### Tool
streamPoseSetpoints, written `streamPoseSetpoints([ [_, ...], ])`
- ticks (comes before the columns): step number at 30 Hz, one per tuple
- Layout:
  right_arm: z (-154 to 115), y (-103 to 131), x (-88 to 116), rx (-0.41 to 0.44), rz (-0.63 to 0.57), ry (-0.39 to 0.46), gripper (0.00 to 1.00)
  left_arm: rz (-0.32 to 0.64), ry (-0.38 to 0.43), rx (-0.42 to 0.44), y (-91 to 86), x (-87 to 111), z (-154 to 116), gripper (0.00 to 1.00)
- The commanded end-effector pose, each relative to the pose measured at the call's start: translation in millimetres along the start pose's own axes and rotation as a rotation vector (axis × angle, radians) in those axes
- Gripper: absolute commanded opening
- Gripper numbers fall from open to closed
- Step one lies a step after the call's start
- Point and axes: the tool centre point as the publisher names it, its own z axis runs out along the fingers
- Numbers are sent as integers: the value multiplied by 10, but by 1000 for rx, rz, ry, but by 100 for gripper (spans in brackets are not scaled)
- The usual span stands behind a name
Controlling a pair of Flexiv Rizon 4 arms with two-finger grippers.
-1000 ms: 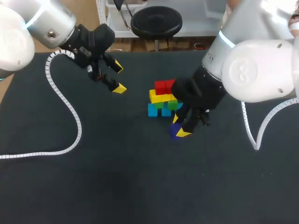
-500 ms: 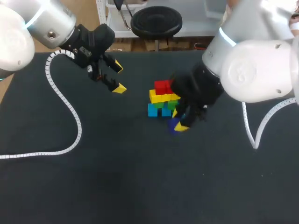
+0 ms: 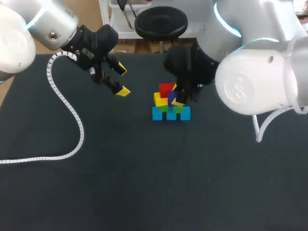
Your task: Place the blue cubes, place green cubes on the blue cubes, place the yellow cubes on the green cubes, then place the red cubes on the yellow cubes, and place purple cube on the red cubes.
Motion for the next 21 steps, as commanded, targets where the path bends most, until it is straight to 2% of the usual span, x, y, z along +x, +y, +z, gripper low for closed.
streamPoseSetpoints([
  [1,-67,-64,60,51,24,-17,0,3,-1,4,20,3,1,100],
  [8,-54,-301,57,61,61,-47,0,3,-1,4,20,3,1,100],
  [16,68,-505,2,4,78,-84,0,3,-1,4,20,3,1,100],
  [21,110,-589,-45,-16,69,-62,0,3,-1,4,20,3,1,100],
])
